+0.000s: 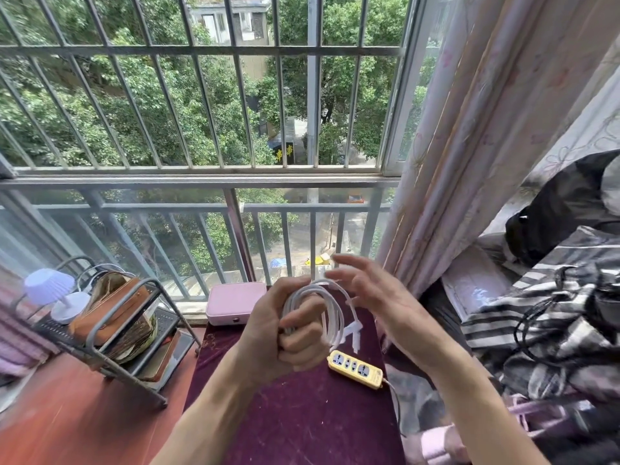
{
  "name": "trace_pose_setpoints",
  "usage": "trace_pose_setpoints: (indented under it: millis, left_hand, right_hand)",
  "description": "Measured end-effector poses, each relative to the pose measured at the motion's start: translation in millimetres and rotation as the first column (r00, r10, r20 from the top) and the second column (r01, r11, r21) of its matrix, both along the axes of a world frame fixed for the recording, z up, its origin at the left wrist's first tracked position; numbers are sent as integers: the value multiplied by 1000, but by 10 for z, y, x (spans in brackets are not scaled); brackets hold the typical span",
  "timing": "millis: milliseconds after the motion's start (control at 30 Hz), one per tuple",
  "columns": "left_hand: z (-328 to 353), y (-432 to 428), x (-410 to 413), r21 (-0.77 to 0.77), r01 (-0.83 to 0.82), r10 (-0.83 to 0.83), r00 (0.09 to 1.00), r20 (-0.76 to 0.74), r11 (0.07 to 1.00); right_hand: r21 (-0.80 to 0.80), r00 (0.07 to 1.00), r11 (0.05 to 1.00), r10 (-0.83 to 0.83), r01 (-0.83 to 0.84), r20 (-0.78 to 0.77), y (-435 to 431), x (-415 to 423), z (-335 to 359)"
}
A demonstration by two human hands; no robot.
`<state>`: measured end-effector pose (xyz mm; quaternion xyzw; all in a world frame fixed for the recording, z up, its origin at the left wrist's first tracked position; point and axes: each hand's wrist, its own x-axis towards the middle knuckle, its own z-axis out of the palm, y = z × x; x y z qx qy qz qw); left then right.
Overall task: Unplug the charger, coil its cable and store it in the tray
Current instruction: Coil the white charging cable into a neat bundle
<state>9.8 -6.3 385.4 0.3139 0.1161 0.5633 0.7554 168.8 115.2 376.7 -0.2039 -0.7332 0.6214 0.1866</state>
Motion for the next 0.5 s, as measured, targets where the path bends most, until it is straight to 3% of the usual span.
trace_pose_setpoints:
  millis: [67, 267, 500]
  left_hand:
    - [19, 7, 17, 13, -16, 16, 1000, 12, 1000]
    - [8, -56, -5, -4, -33, 33, 995, 98, 999]
    - [92, -53, -33, 120, 35, -47, 994, 103, 992]
  right_hand:
    - [-5, 989, 990, 144, -144, 38, -158, -101, 63]
    - [134, 995, 986, 101, -102, 14, -451, -207, -17]
    - [14, 982, 994, 105, -105, -157, -627, -318, -41]
